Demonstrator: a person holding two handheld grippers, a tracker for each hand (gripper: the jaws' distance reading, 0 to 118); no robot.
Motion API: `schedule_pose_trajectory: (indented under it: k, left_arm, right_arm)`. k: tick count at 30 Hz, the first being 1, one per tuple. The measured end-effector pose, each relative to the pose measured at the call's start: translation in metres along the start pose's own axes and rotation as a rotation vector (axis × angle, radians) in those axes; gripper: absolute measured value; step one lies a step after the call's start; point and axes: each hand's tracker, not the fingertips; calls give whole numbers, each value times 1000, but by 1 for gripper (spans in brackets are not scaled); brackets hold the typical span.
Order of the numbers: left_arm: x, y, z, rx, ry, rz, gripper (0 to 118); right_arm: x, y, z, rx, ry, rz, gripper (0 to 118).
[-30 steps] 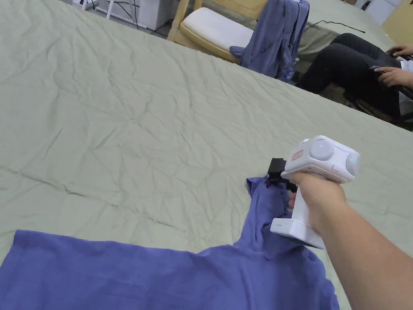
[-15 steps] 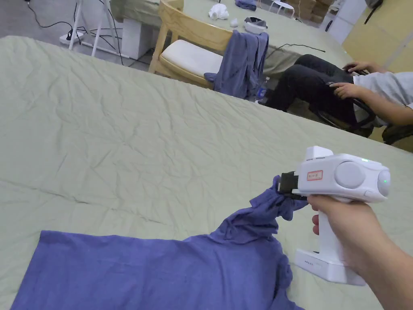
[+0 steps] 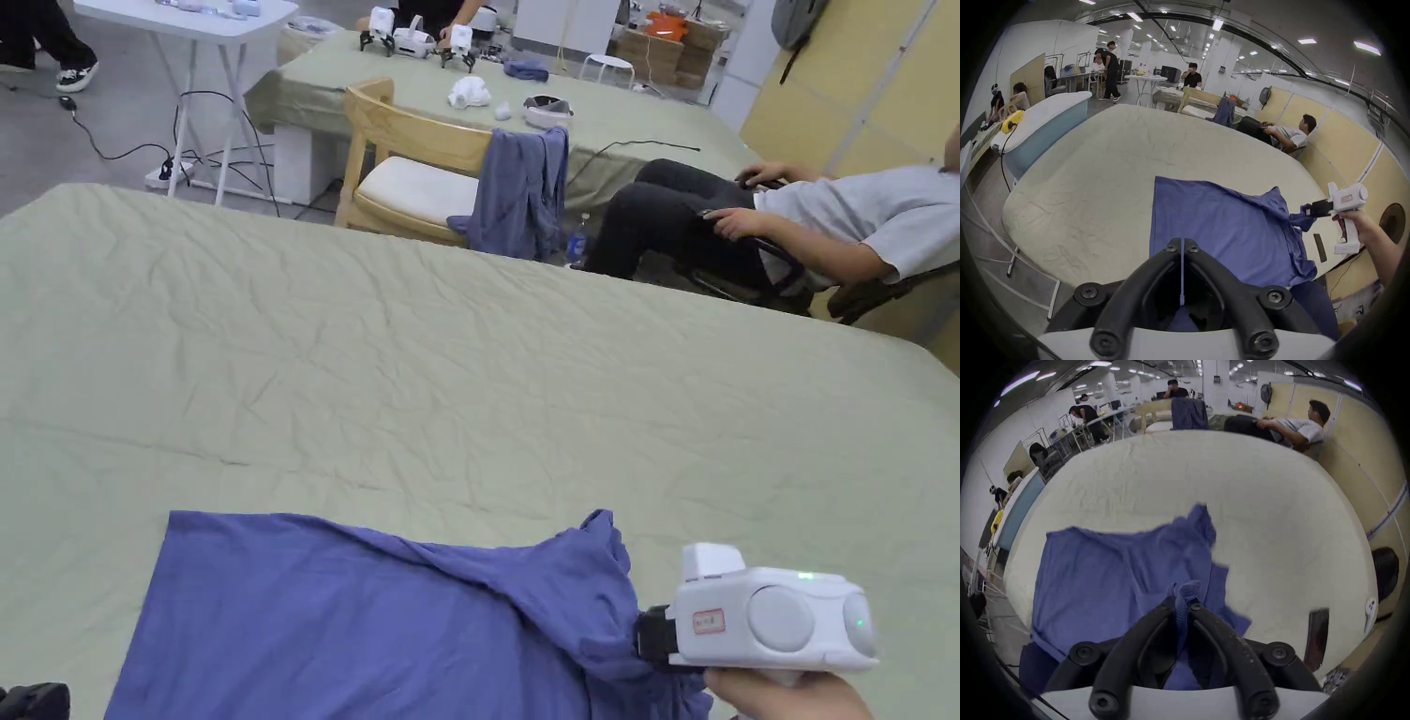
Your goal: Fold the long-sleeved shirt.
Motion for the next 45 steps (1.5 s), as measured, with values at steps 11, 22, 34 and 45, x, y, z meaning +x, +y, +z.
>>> schedule_pose_trajectory:
  k: [11, 22, 34, 45]
  left_arm:
    - [-3, -14, 7, -52, -16, 34, 1]
    - [-5, -3, 27, -32, -33, 14, 1]
    - [-17, 32, -27, -104, -163, 101, 1]
    - [-57, 93, -173, -213, -84, 115, 10]
  right_arm:
    - [-8, -60, -48, -153, -30, -88, 11]
    - [-4, -69, 54, 198, 16, -257, 114]
    - [-31, -104, 85, 263, 83, -120, 4]
    - [-26, -87, 64, 267, 119, -123, 4]
